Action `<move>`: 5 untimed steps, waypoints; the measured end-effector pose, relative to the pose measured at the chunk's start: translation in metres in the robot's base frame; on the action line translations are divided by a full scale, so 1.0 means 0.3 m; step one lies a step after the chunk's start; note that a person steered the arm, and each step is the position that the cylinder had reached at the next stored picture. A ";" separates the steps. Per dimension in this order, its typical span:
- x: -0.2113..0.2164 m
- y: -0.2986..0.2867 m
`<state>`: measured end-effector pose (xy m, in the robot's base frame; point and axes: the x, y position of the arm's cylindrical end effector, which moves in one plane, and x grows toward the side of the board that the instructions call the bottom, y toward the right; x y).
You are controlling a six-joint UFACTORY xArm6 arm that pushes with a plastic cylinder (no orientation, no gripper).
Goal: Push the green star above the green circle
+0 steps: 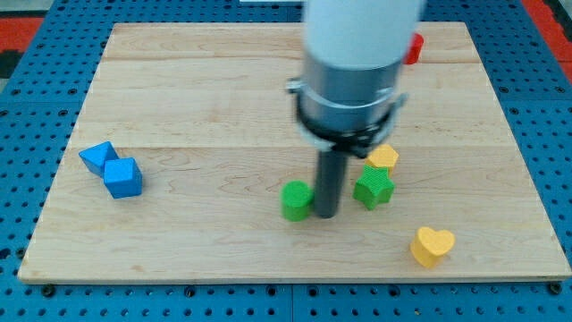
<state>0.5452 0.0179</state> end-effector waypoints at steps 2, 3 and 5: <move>-0.068 0.391; -0.057 0.533; -0.178 0.789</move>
<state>0.4917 0.2546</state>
